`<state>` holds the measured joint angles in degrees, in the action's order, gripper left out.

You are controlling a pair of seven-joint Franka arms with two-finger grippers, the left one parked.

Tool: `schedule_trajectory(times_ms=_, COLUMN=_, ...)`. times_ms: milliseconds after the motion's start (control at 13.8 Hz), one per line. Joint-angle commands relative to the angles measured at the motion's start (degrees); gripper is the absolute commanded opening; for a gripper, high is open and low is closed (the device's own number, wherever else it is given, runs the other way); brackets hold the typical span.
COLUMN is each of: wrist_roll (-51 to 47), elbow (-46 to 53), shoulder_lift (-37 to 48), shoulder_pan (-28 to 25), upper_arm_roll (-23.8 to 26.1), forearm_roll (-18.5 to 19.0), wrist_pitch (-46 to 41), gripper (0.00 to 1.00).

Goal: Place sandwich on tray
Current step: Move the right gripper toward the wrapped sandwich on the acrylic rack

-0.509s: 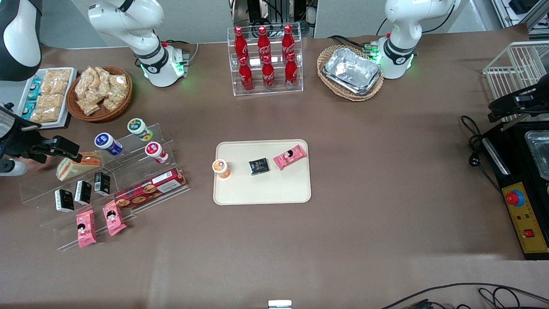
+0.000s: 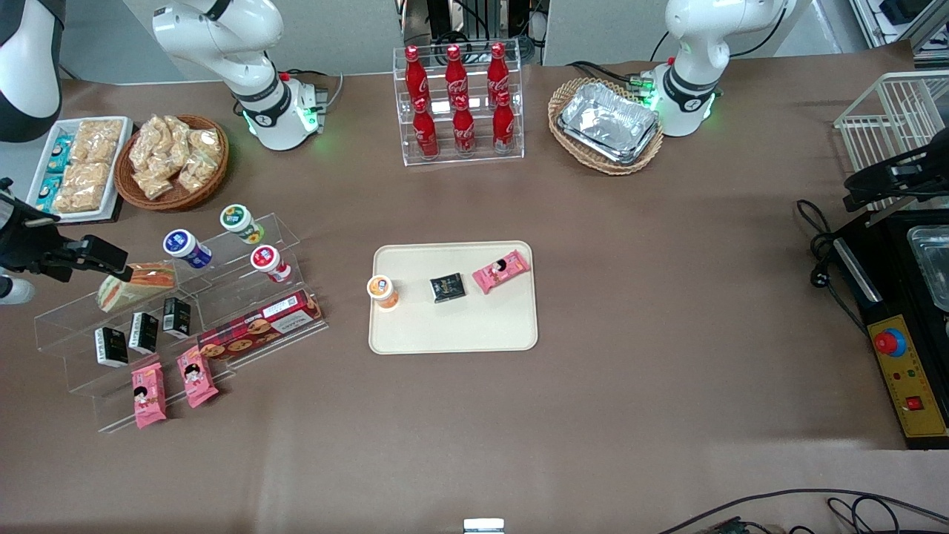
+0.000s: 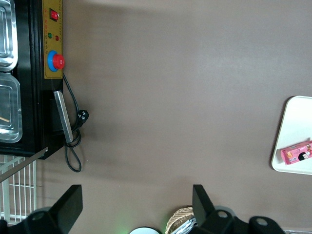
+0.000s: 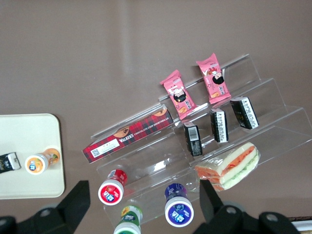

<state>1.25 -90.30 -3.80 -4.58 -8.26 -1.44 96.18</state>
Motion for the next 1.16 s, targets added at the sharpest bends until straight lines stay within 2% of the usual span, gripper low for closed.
schedule_trajectory(times_ms=0, wrist_roll=9.34, elbow=0.56, shoulder_lift=0.37, shoulder_pan=0.62, upper_arm_roll=0.09, forearm_roll=-0.31, wrist_pitch=-1.16, gripper=1.0)
schedule_trajectory(times_ms=582, wrist_roll=43.44, elbow=0.47, shoulder_lift=0.99, shoulder_pan=1.59, upper_arm_roll=-5.36, forearm_roll=-0.05, wrist_pitch=-6.52, gripper=1.0)
schedule_trajectory(times_ms=800, wrist_roll=61.18, elbow=-0.05, shoulder_lift=0.46, shoulder_pan=1.76, upper_arm_roll=-6.5, forearm_roll=0.65, wrist_pitch=-6.79, gripper=1.0)
schedule_trajectory(times_ms=1091, wrist_roll=78.95, elbow=-0.23, shoulder_lift=-1.29, shoulder_pan=2.91, upper_arm_roll=-6.59, forearm_roll=0.65, wrist_pitch=-5.91, gripper=1.0)
